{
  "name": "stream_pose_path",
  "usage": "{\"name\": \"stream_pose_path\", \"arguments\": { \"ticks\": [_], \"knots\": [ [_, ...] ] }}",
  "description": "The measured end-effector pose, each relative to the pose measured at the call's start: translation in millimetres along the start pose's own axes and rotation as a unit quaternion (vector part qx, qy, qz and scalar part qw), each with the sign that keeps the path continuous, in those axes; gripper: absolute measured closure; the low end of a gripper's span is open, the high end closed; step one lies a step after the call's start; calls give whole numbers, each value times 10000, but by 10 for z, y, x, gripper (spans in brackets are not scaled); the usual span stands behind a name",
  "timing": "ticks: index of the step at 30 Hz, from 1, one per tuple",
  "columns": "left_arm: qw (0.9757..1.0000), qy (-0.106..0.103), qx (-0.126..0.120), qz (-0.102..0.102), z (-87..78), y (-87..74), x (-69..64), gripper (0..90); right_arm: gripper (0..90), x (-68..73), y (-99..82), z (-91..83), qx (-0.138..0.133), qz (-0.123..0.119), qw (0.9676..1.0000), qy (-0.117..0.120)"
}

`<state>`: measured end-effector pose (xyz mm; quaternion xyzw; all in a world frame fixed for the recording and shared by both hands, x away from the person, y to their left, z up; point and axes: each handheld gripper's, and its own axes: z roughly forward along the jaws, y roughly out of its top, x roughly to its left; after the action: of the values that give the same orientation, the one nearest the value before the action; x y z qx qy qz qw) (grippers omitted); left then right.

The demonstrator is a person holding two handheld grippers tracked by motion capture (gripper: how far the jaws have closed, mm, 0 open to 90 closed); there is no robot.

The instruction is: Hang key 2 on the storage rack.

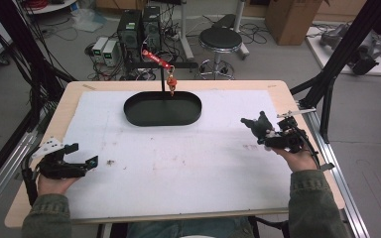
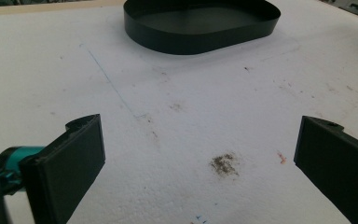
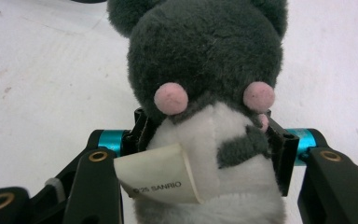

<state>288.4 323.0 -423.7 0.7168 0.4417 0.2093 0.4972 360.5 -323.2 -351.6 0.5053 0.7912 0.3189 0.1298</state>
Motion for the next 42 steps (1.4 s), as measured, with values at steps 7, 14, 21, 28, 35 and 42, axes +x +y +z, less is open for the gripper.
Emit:
{"name": "stream_pose_path", "arguments": {
  "ticks": [7,14,21,28,35,42],
  "knots": [
    [10000,-3,1,7,1,0,6,23,460,111,138,-3,3,-166,9999,38],
    [10000,1,6,2,8,-1,6,23,460,215,233,18,58,-288,9995,80],
    [10000,6,27,4,14,-2,13,22,460,335,447,82,100,-392,9991,110],
    [10000,-4,30,24,16,-3,22,22,460,520,745,196,138,-530,9984,132],
    [10000,-16,39,24,25,-6,23,23,460,706,1019,230,167,-616,9978,188],
    [10000,-26,24,46,21,-4,22,23,460,784,1273,252,199,-495,9978,399]
  ]
}}
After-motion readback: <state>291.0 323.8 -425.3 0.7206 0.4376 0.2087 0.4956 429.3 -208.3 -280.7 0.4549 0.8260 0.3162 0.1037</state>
